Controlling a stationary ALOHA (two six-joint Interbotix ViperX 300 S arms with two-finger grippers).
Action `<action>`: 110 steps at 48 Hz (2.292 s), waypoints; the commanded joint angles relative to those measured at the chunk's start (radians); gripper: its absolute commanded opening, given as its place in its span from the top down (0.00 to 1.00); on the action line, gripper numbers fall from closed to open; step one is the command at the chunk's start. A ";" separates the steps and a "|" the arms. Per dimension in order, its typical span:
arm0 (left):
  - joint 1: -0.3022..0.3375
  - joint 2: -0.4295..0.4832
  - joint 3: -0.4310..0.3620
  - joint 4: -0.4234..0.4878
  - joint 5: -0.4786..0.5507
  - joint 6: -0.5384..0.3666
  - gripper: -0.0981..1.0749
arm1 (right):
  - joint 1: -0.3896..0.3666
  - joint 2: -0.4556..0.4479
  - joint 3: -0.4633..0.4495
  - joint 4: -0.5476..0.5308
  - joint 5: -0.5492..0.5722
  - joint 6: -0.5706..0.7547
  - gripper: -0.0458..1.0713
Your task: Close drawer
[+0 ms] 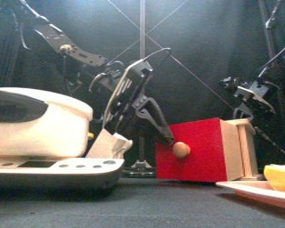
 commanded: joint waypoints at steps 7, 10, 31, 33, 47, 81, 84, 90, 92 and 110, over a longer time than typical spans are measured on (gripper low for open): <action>0.020 0.011 -0.049 -0.002 -0.003 0.002 0.59 | 0.009 -0.003 -0.009 0.003 -0.008 0.002 0.59; 0.025 0.020 -0.058 -0.002 -0.003 0.002 0.59 | 0.011 -0.003 -0.009 0.003 -0.008 0.002 0.59; 0.067 0.035 -0.114 0.002 -0.003 0.005 0.59 | 0.035 -0.003 -0.006 0.005 -0.008 0.002 0.59; 0.074 0.037 -0.118 0.003 -0.003 0.003 0.59 | 0.034 -0.003 -0.006 0.005 -0.008 0.002 0.59; 0.112 0.071 -0.187 0.003 -0.003 0.006 0.59 | 0.035 -0.003 -0.005 0.003 -0.008 0.002 0.59; 0.160 0.140 -0.311 0.015 -0.003 0.006 0.59 | 0.008 -0.003 -0.008 -0.018 -0.008 -0.002 0.59; 0.161 0.140 -0.318 0.015 -0.003 0.006 0.59 | 0.003 -0.003 -0.009 -0.018 -0.008 -0.002 0.59; 0.164 0.140 -0.318 0.015 -0.003 0.006 0.59 | -0.002 -0.003 -0.009 -0.018 -0.008 -0.002 0.59; 0.164 0.140 -0.316 0.015 -0.003 0.006 0.59 | -0.002 -0.003 -0.009 -0.018 -0.008 -0.002 0.59; 0.152 0.080 -0.264 0.015 0.002 0.005 0.59 | -0.011 -0.048 -0.005 -0.018 -0.003 -0.002 0.59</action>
